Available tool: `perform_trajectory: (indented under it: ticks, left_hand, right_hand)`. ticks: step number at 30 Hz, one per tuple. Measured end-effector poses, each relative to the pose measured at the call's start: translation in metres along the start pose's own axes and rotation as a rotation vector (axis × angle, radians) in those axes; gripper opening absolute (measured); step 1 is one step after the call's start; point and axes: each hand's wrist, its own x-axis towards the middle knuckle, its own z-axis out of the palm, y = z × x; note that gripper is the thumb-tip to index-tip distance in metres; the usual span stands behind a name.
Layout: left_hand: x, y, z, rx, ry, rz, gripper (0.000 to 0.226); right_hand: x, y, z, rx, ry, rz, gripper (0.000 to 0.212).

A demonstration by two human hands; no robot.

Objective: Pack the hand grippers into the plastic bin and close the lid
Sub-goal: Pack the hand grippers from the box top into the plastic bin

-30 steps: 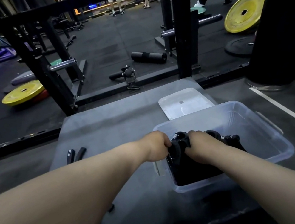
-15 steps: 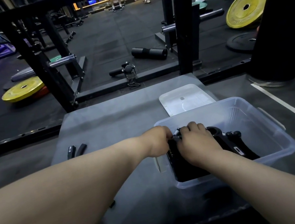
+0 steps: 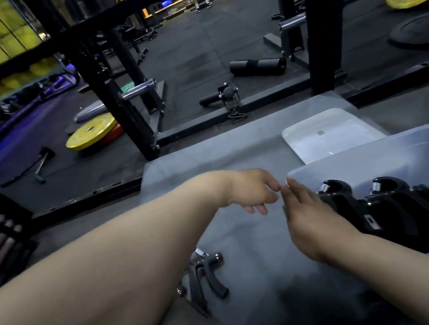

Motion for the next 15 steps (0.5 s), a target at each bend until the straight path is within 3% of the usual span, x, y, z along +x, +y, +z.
perform_trajectory:
  ticks: [8, 12, 15]
  left_hand:
    - [0.015, -0.125, -0.017, 0.082, 0.135, -0.163, 0.036]
    - [0.03, -0.182, -0.006, 0.263, 0.158, -0.274, 0.046]
    - [0.04, -0.22, -0.002, 0.236, 0.246, -0.37, 0.056]
  right_hand:
    - [0.011, -0.012, 0.013, -0.084, 0.041, 0.084, 0.076]
    - [0.008, -0.014, 0.017, -0.172, 0.075, 0.11, 0.071]
    - [0.01, -0.013, 0.02, -0.179, 0.091, 0.124, 0.068]
